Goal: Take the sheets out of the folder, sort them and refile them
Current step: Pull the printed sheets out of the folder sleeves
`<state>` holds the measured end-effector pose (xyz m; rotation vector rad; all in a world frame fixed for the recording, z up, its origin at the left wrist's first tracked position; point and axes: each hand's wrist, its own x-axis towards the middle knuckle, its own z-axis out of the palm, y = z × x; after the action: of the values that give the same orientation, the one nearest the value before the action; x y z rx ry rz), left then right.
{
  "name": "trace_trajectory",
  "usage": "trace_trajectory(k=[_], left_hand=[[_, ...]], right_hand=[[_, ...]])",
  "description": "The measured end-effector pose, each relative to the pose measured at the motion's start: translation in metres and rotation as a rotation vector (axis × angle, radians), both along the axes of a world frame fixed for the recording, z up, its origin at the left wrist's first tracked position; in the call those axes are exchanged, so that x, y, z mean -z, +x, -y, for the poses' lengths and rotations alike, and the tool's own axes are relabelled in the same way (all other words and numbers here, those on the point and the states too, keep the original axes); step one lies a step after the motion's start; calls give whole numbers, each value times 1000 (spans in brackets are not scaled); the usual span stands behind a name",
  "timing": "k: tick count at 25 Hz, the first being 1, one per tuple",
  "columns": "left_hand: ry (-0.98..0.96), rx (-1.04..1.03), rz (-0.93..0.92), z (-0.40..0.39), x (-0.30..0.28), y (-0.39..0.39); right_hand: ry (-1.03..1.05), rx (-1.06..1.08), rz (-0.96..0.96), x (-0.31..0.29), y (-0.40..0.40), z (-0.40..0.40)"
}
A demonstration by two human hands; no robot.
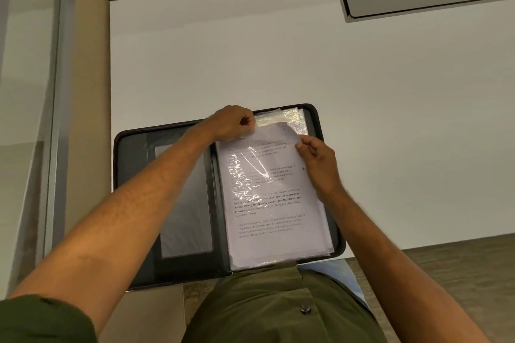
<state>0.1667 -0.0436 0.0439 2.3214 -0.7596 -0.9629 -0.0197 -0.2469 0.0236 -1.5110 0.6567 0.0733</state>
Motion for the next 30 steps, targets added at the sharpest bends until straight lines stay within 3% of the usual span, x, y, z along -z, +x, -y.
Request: trace_trajectory(k=[14, 17, 22, 25, 28, 30], left_hand=[[-208, -425, 258, 4, -28, 67], [-278, -600, 144, -7, -24, 72], [-415, -929, -275, -38, -3, 41], [-344, -842, -269, -49, 6, 17], [-142, -672, -74, -46, 9, 5], [-89, -670, 14, -43, 11, 8]], right_hand=[[23, -103, -120, 3, -2, 8], [42, -73, -151, 7, 0, 8], [33, -62, -183, 11, 2, 7], [24, -56, -187, 10, 3, 8], [18, -63, -190, 8, 3, 6], [29, -57, -183, 8, 2, 6]])
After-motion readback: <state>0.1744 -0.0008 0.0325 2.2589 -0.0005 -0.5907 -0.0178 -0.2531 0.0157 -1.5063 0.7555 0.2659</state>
